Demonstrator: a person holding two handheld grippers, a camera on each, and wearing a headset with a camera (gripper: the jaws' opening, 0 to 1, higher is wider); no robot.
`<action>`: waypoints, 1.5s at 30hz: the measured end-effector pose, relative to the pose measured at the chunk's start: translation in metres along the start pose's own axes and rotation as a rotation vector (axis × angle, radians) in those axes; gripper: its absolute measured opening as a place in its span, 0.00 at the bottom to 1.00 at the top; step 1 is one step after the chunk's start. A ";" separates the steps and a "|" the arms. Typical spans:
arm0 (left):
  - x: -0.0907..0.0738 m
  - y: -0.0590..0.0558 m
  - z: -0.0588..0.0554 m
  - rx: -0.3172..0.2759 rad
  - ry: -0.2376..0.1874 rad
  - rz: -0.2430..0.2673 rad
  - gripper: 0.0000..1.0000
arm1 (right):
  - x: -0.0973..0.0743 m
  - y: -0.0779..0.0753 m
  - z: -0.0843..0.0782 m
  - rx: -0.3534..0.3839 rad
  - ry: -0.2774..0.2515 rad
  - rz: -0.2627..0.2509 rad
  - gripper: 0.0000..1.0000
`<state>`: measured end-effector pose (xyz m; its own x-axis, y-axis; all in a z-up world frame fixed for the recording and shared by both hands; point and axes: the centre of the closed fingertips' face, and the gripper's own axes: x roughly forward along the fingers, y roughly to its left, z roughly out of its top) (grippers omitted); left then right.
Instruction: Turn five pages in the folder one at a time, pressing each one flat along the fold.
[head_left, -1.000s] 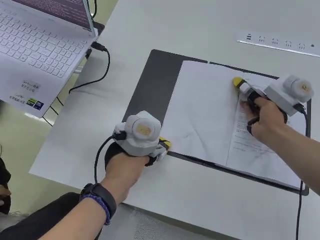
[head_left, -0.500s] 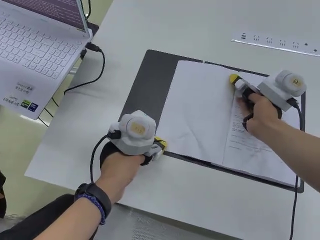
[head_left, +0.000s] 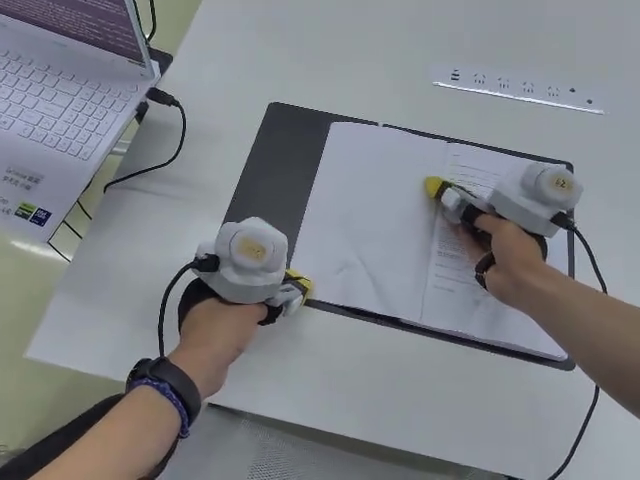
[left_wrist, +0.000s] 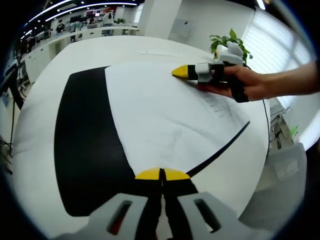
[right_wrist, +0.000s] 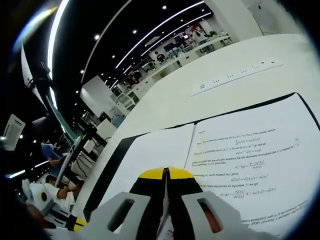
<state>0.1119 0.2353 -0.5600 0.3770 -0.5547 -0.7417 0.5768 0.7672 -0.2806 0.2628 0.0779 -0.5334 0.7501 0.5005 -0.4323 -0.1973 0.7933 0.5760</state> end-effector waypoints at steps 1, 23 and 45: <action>0.000 0.000 0.000 0.001 0.001 -0.001 0.00 | -0.003 0.001 -0.002 -0.001 0.001 0.002 0.00; 0.000 -0.001 0.000 0.043 0.019 -0.010 0.00 | -0.039 0.031 -0.049 0.023 0.070 0.060 0.00; -0.001 -0.002 -0.001 0.063 0.013 0.000 0.00 | -0.067 0.029 -0.085 0.041 0.106 0.086 0.00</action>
<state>0.1097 0.2343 -0.5595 0.3676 -0.5503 -0.7497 0.6218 0.7449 -0.2420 0.1532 0.0966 -0.5463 0.6599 0.6017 -0.4499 -0.2306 0.7322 0.6408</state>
